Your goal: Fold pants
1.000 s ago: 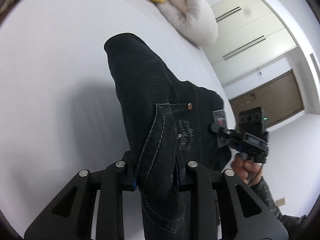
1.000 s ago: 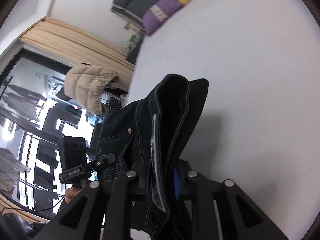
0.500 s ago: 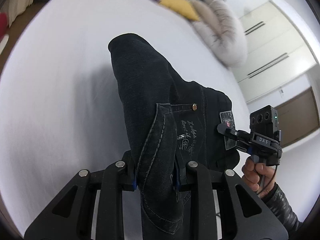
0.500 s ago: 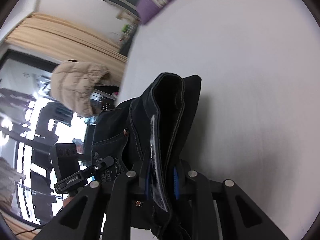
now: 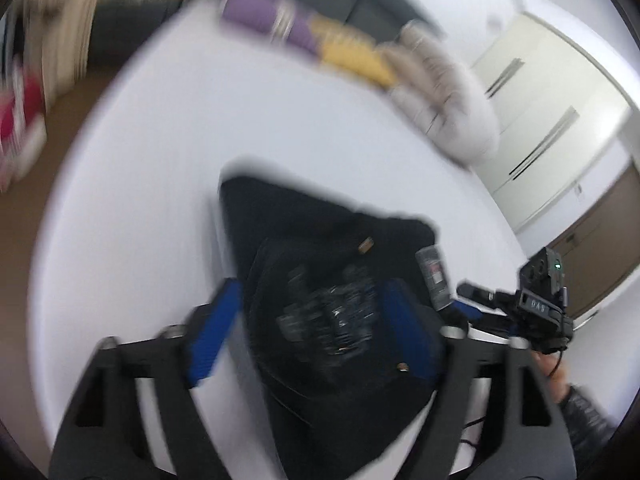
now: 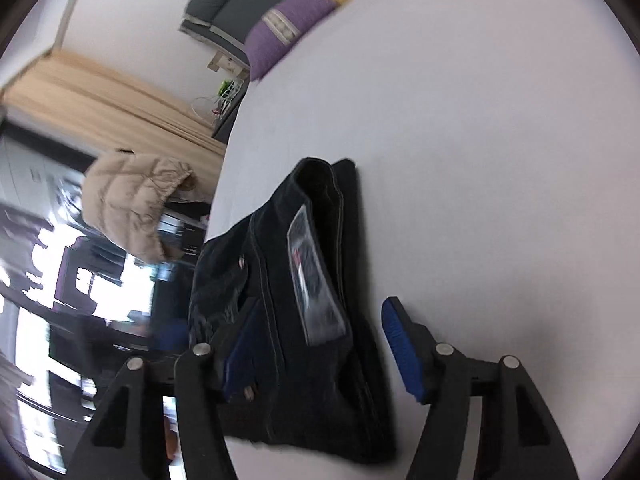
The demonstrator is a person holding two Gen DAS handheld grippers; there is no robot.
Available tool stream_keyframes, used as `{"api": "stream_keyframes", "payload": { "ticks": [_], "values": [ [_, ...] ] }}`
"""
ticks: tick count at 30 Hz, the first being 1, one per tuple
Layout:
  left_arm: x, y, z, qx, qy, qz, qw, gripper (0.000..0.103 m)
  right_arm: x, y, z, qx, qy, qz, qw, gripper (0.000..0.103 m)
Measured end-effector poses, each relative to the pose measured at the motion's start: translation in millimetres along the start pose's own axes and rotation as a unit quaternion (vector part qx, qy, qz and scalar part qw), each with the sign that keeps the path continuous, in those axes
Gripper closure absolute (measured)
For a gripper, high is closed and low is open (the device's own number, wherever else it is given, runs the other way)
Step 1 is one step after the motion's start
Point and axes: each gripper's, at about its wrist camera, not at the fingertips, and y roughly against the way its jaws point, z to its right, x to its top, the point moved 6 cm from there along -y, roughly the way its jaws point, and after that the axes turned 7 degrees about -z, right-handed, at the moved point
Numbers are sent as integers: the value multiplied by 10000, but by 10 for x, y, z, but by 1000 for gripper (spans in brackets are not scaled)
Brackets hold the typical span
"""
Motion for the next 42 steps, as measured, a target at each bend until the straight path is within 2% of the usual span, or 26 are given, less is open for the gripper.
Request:
{"api": "stream_keyframes", "payload": {
  "ticks": [1, 2, 4, 6, 8, 9, 10, 11, 13, 14, 15, 16, 20, 22, 24, 25, 27, 29, 31, 35, 37, 42],
  "values": [
    [2, 208, 140, 129, -262, 318, 9991, 14, -32, 116, -63, -157, 164, 145, 9996, 37],
    [-12, 459, 315, 278, -558, 665, 9958, 5, -116, 283, -142, -310, 376, 351, 9982, 37],
    [-15, 822, 624, 513, -938, 1162, 9875, 2, -260, 605, -303, -508, 665, 725, 9939, 36],
    [-57, 1244, 918, 908, -1240, 1657, 9741, 0, -414, 977, -502, -707, 950, 1222, 9854, 28],
    [-124, 1634, 1219, 1545, -1438, 2142, 9537, 0, -564, 1395, -683, -913, 1148, 1843, 9719, 17],
    [-158, 1779, 1330, 1756, -1508, 2321, 9448, 0, -614, 1559, -748, -960, 1221, 2097, 9654, 13],
    [-170, 1898, 1470, 1926, -1579, 2484, 9361, 0, -660, 1725, -826, -1007, 1291, 2352, 9581, 4],
    [-230, 2087, 1568, 2133, -1665, 2662, 9252, 0, -722, 1944, -952, -1138, 1375, 2715, 9458, 0],
    [-333, 2329, 1703, 2651, -1677, 2936, 9030, 0, -824, 2216, -1130, -1219, 1571, 3156, 9278, 0],
    [-410, 2467, 1775, 3043, -1637, 3092, 8860, 0, -891, 2400, -1236, -1295, 1676, 3401, 9162, 0],
    [-460, 2537, 1845, 3194, -1670, 3138, 8784, 0, -918, 2507, -1311, -1366, 1697, 3527, 9100, 0],
    [-512, 2594, 1914, 3178, -1734, 3126, 8782, 0, -938, 2596, -1392, -1403, 1714, 3661, 9038, 0],
    [-742, 2820, 2083, 2940, -1573, 3064, 8916, 0, -1138, 3113, -1651, -1265, 1625, 4327, 8777, 0],
    [-832, 2859, 2094, 2740, -1313, 2832, 9097, 0, -1240, 3297, -1750, -1274, 1571, 4577, 8658, 0],
    [-939, 2947, 2059, 2534, -1103, 2669, 9233, 0, -1376, 3508, -1861, -1435, 1575, 4835, 8490, 0],
    [-981, 2918, 2018, 2422, -932, 2495, 9330, 0, -1409, 3561, -1922, -1546, 1613, 4898, 8427, 0],
    [-1108, 2906, 1932, 2304, -684, 2190, 9457, 0, -1529, 3668, -2054, -1688, 1880, 4996, 8286, 0],
    [-1241, 2808, 1808, 2302, -499, 1930, 9525, 0, -1604, 3655, -2160, -1953, 2102, 4896, 8234, 0],
    [-1320, 2659, 1669, 2367, -342, 1669, 9565, 0, -1605, 3556, -2176, -2195, 2133, 4651, 8307, 0],
    [-1493, 2224, 1380, 2268, 15, 1077, 9680, 0, -1625, 3119, -2057, -2483, 1991, 3809, 8681, 0],
    [-1559, 2049, 1275, 2272, 84, 919, 9695, 0, -1638, 2874, -1981, -2538, 1953, 3454, 8821, 0],
    [-1629, 1496, 1023, 2329, 238, 481, 9710, 0, -1714, 2401, -1924, -2689, 2110, 2855, 8954, 0]
  ]
}}
